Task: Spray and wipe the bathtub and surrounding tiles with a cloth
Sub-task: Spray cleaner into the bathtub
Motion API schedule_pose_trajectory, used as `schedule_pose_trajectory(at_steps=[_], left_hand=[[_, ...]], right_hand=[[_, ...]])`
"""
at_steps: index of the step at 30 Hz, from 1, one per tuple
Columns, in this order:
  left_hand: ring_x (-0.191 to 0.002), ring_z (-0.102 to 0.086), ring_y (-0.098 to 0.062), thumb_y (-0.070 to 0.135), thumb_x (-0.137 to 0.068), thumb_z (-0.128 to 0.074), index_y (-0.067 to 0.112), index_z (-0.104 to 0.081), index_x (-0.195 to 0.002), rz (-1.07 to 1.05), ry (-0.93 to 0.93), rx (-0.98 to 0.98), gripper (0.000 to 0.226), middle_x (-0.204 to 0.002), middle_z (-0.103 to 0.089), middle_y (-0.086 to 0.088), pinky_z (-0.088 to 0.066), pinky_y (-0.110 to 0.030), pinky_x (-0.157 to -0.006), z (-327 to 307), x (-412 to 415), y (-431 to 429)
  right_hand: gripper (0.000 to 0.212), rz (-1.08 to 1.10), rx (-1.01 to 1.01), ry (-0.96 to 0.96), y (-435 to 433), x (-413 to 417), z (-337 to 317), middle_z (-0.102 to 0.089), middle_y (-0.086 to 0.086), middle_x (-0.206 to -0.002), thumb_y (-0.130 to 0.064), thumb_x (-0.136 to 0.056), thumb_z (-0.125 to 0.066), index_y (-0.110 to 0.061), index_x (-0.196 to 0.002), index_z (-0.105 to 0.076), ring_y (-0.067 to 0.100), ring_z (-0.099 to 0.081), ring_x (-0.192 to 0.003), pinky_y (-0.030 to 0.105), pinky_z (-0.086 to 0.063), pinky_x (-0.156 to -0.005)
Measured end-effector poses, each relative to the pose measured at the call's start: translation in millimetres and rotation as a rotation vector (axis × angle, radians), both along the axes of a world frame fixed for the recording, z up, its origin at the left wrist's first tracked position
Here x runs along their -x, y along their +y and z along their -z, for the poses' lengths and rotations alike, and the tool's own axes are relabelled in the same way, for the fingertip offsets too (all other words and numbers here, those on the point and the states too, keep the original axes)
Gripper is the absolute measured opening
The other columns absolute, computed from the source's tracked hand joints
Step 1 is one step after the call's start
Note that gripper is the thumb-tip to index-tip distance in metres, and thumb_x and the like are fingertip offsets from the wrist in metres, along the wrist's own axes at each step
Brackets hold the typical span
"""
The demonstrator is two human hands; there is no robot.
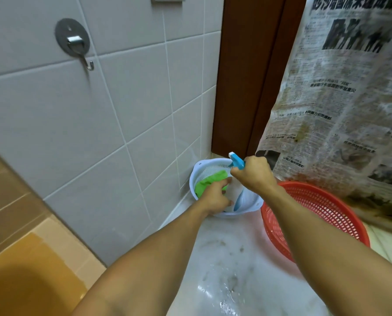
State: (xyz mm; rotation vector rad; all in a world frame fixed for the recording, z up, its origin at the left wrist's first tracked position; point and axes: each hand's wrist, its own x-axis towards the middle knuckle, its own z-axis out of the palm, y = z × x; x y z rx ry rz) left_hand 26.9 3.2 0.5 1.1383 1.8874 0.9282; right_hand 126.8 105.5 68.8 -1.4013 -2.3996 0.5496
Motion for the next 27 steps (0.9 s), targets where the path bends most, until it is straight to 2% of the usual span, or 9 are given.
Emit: schedule_pose_trajectory(at_steps=[3,5,8,12,15,17,22,25,27], left_hand=[[-0.129,-0.053,-0.019,-0.002,-0.085,-0.076,0.022,-0.037,-0.158,-0.003,-0.014,-0.028,0.085,-0.151,-0.049,0.001,-0.051,-0.031,-0.096,-5.1,-4.3,-5.0],[-0.126,-0.053,-0.016,0.012,-0.079,-0.085,0.029,-0.037,-0.156,0.004,-0.005,-0.065,0.093,-0.145,-0.053,0.005,-0.047,-0.028,-0.095,-11.8,-5.4,-6.9],[-0.121,-0.057,-0.011,0.026,-0.068,-0.094,0.044,-0.035,-0.152,0.033,-0.001,-0.137,0.103,-0.135,-0.058,0.011,-0.051,-0.033,-0.099,-30.4,-5.6,-15.1],[-0.118,-0.055,-0.004,0.014,-0.066,-0.095,0.039,-0.043,-0.139,0.054,-0.022,-0.237,0.093,-0.127,-0.055,0.016,-0.05,-0.026,-0.097,-65.3,-7.0,-48.9],[-0.119,-0.057,-0.013,0.019,-0.068,-0.09,0.043,-0.043,-0.138,0.075,-0.064,-0.227,0.088,-0.129,-0.055,0.01,-0.053,-0.04,-0.102,-74.0,-14.1,-96.8],[-0.122,-0.057,-0.014,0.021,-0.074,-0.085,0.043,-0.039,-0.143,0.076,-0.063,-0.206,0.086,-0.131,-0.057,0.009,-0.052,-0.041,-0.104,-68.1,-22.4,-137.2],[-0.113,-0.062,-0.01,0.013,-0.081,-0.08,0.042,-0.048,-0.133,-0.203,-0.123,-0.231,0.068,-0.12,-0.064,0.013,-0.054,-0.024,-0.094,-40.5,-31.9,-263.8],[-0.112,-0.063,-0.007,0.009,-0.083,-0.078,0.042,-0.046,-0.135,-0.375,-0.165,-0.259,0.069,-0.118,-0.064,0.013,-0.052,-0.017,-0.088,-26.1,-29.1,-328.4],[-0.109,-0.063,0.001,0.01,-0.083,-0.077,0.049,-0.046,-0.134,-0.487,-0.158,-0.29,0.071,-0.116,-0.066,0.019,-0.052,-0.015,-0.085,-24.6,-23.1,-383.2]], right_hand=[[0.031,-0.051,-0.044,0.066,-3.5,-16.6,-6.0,-0.06,0.003,-0.07,-0.039,-0.08,-0.069,-0.009,-0.089,-0.071,0.016,-0.058,-0.058,0.029,-0.045,-0.049],[0.025,-0.097,-0.087,0.127,-9.5,-29.4,-16.1,-0.059,0.002,-0.063,-0.038,-0.079,-0.066,-0.014,-0.081,-0.069,0.017,-0.055,-0.053,0.03,-0.042,-0.048],[0.02,-0.183,-0.111,0.255,-27.3,-47.5,-50.3,-0.065,0.001,-0.061,-0.037,-0.08,-0.065,-0.018,-0.08,-0.071,0.019,-0.065,-0.054,0.037,-0.057,-0.052],[0.009,-0.26,0.007,0.426,-71.1,-69.5,-103.7,-0.072,0.001,-0.062,-0.023,-0.085,-0.068,-0.02,-0.089,-0.075,0.009,-0.071,-0.053,0.03,-0.062,-0.06],[0.006,-0.296,0.126,0.46,-114.9,-76.9,-121.5,-0.073,0.002,-0.064,-0.02,-0.086,-0.07,-0.025,-0.086,-0.073,0.014,-0.073,-0.055,0.033,-0.063,-0.061],[0.004,-0.306,0.158,0.428,-145.1,-72.0,-120.5,-0.073,0.001,-0.062,-0.023,-0.085,-0.07,-0.026,-0.085,-0.072,0.013,-0.072,-0.055,0.036,-0.064,-0.064],[0.014,-0.408,0.15,0.256,-244.5,-33.6,-99.6,-0.07,-0.002,-0.056,-0.033,-0.084,-0.068,-0.02,-0.084,-0.072,0.007,-0.069,-0.052,0.034,-0.061,-0.064],[0.021,-0.486,0.171,0.288,-298.6,-6.6,-81.2,-0.07,0.001,-0.056,-0.036,-0.084,-0.069,-0.015,-0.081,-0.07,0.009,-0.068,-0.051,0.033,-0.059,-0.061],[0.025,-0.588,0.311,0.368,-343.2,10.2,-68.4,-0.072,0.002,-0.066,-0.041,-0.085,-0.075,-0.017,-0.091,-0.072,0.01,-0.07,-0.056,0.028,-0.058,-0.059]])
